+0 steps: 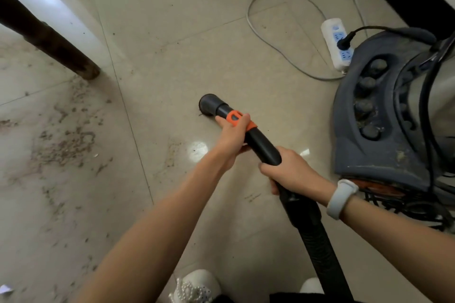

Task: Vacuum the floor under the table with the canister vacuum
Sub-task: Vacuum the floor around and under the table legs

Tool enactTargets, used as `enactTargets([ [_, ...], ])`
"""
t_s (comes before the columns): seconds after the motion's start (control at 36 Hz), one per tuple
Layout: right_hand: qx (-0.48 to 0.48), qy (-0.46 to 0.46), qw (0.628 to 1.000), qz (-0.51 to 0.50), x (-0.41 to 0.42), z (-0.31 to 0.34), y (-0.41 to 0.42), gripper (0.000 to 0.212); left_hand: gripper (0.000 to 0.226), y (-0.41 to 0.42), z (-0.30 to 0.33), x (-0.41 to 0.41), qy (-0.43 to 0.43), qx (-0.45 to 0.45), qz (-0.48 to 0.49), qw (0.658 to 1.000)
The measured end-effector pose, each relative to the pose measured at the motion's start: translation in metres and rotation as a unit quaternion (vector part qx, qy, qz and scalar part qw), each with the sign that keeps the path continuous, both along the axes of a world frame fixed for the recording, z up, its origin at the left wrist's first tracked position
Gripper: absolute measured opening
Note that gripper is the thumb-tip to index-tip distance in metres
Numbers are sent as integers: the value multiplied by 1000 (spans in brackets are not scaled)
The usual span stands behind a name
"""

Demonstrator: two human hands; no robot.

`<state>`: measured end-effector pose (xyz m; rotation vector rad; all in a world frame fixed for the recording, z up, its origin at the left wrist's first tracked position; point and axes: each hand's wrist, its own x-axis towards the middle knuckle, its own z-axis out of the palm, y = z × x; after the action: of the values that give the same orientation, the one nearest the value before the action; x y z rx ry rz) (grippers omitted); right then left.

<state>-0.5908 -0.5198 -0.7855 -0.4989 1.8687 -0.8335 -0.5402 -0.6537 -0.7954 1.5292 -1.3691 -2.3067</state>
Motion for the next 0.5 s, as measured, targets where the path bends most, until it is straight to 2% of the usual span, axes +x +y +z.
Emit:
enactTargets([
  [0.06, 8, -23, 1000, 13, -2, 5, 7, 14, 66, 7, 3, 3, -10, 2, -8, 1000],
  [0.11, 24, -48, 998, 31, -4, 8, 23, 15, 72, 25, 3, 11, -18, -5, -22, 1000],
  [0.19, 59, -39, 996, 55, 1, 7, 64, 15, 81, 63, -3, 24, -17, -1, -55, 998],
  [0.36, 82, -45, 995, -29, 19, 1, 120, 15, 93, 113, -17, 18, -1, 31, -116, 993],
  [0.5, 44, -15, 997, -59, 1, -5, 94, 15, 82, 84, -23, -15, -8, 16, -85, 996],
])
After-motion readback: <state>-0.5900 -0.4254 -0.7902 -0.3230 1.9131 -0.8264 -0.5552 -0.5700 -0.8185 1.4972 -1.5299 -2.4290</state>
